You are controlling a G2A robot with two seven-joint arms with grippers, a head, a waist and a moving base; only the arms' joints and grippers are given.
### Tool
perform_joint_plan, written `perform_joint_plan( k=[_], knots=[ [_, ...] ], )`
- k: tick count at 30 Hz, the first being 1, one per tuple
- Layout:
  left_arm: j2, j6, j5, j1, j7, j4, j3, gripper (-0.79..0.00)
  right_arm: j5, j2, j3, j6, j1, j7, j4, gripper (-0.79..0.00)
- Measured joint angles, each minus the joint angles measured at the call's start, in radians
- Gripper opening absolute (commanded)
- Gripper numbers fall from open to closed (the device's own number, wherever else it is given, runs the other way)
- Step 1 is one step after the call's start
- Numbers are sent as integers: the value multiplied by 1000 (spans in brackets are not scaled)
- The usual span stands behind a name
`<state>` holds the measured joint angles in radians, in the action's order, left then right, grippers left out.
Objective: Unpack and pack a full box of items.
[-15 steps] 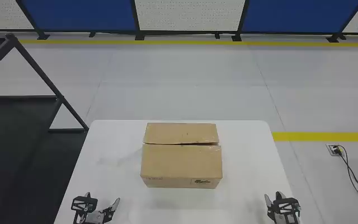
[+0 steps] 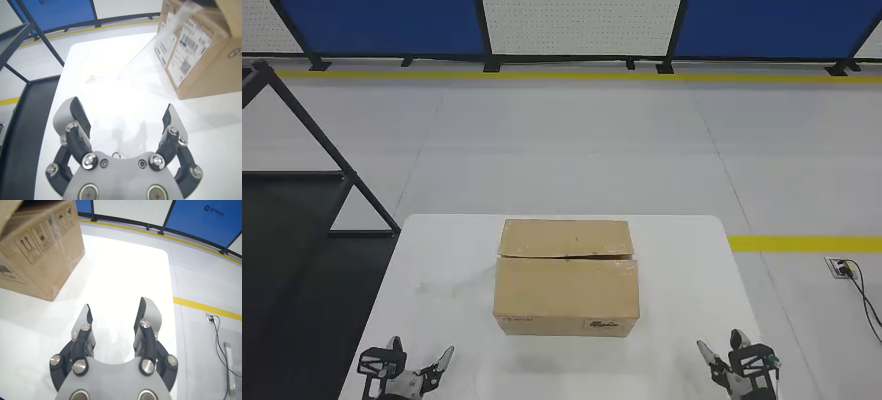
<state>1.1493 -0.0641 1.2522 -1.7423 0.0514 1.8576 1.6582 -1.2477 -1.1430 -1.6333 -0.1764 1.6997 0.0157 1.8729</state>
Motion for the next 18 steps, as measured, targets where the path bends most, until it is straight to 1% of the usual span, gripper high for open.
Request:
perform_joint_plan(
  k=[3,5,7,10,12,14,18],
  knots=[
    [-4,-66,-57,6,-4,29,47,0,74,4,-30,-80,-27,31,34,0],
    [-9,-130,-75,16,-13,45,82,0,141,5,-43,-127,-51,57,53,0],
    [-14,-184,-83,27,-22,58,107,0,212,6,-50,-158,-76,90,63,0],
    [-20,-262,-109,52,-50,75,146,0,329,8,-56,-187,-130,184,76,0],
    [-23,-272,-113,67,-69,90,163,0,396,11,-57,-199,-166,256,85,0],
    [-25,-287,-110,71,-81,107,170,0,412,13,-60,-203,-184,306,92,0],
    [-25,-289,-108,70,-81,108,170,0,407,13,-60,-203,-183,300,92,0]
  ],
)
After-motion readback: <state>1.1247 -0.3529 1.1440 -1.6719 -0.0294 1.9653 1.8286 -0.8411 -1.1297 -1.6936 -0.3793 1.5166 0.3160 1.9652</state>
